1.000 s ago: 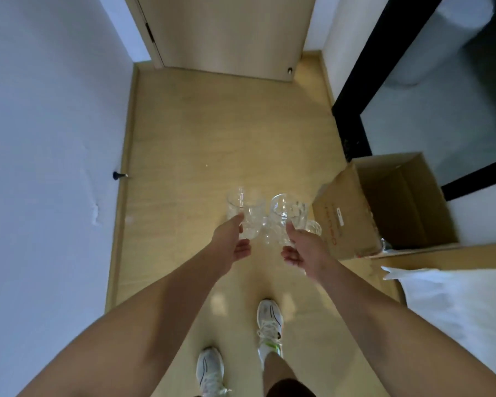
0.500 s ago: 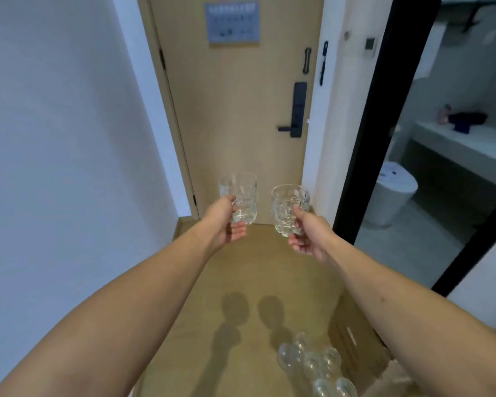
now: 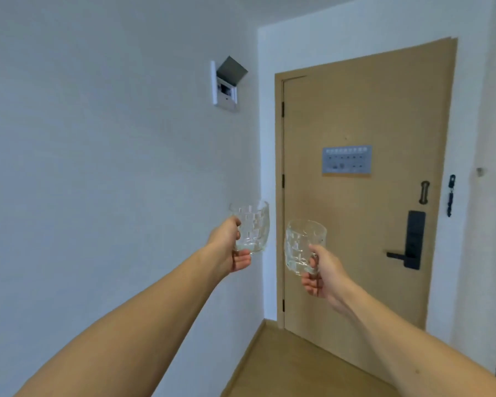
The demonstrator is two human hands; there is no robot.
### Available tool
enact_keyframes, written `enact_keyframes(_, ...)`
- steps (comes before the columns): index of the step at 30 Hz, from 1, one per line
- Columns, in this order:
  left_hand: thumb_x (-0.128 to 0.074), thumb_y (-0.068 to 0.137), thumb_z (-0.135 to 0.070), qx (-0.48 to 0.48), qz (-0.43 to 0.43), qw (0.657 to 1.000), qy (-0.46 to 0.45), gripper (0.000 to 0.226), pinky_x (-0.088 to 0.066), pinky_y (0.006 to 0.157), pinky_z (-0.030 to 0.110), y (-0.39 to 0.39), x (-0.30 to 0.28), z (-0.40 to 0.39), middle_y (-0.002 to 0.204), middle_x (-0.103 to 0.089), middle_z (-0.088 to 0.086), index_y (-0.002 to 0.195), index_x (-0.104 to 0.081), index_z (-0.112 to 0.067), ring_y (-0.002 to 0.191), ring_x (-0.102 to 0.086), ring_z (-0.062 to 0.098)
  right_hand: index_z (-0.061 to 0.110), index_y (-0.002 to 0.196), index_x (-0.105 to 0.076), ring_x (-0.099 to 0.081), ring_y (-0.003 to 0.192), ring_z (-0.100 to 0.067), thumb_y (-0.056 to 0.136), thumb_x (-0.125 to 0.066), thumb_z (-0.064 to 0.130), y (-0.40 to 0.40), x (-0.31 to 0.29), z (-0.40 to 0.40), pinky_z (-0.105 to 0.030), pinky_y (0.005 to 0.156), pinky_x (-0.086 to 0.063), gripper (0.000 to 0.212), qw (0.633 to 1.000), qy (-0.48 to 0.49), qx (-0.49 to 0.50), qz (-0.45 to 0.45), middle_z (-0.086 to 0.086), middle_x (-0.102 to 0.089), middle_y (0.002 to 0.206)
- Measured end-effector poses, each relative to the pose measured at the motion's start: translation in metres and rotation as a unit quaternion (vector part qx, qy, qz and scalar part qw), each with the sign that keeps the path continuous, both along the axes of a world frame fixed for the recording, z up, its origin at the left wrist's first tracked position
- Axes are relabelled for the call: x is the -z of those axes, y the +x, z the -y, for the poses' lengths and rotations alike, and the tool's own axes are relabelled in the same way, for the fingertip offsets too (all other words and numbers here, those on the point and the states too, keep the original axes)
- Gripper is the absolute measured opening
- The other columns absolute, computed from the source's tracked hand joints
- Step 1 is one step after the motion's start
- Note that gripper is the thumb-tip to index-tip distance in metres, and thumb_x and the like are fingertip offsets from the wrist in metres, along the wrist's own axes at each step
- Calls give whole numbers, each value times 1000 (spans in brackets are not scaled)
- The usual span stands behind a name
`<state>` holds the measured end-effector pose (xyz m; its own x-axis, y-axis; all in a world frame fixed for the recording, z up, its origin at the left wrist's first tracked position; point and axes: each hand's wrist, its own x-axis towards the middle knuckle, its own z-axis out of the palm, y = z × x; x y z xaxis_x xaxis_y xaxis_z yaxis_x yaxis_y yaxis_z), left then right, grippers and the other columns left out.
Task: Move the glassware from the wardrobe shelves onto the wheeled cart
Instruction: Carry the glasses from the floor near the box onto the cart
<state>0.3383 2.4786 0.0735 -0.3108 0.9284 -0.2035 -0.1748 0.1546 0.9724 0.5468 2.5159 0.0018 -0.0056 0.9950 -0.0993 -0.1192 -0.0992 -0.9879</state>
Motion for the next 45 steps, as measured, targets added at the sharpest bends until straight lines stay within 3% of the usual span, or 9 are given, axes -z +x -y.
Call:
enact_keyframes(10,-54,92,-39,-192,7,981,10,28,-56,46,30,-61,-19,74,95,-60,21,84,-48,-12,73,-60,30,19,70,-44,-49,46,-23,88,-58,40,-93,-46,1,-25,47,-41,31,984,38,-174,24,-12,-54,65)
enact_keyframes(14,-53,92,-40,-264,5,964,14,28,-55,52,33,-94,-23,129,100,-61,24,84,-50,-13,80,-64,31,19,70,-44,-49,45,-22,90,-57,39,-142,-55,31,-24,48,-39,31,969,46,-243,18,-13,-53,64)
enact_keyframes(20,-55,90,-39,-369,2,929,22,26,-56,48,33,-144,-30,235,107,-62,25,84,-52,-13,84,-66,32,18,72,-46,-52,45,-22,91,-57,40,-217,-64,101,-23,46,-42,31,938,60,-343,8,-10,-55,58)
enact_keyframes(32,-54,92,-36,-527,-13,850,5,26,-58,54,35,-196,-34,528,102,-64,27,85,-52,-11,81,-67,35,17,70,-49,-56,49,-24,90,-62,42,-346,-52,350,-27,48,-47,34,847,38,-530,1,-11,-59,62)
enact_keyframes(45,-55,91,-33,-688,-4,725,-18,25,-57,57,35,-175,-11,857,96,-66,27,85,-53,-9,75,-67,35,17,68,-49,-59,54,-25,91,-63,44,-414,-32,679,-29,50,-49,38,716,14,-698,-11,-12,-60,68)
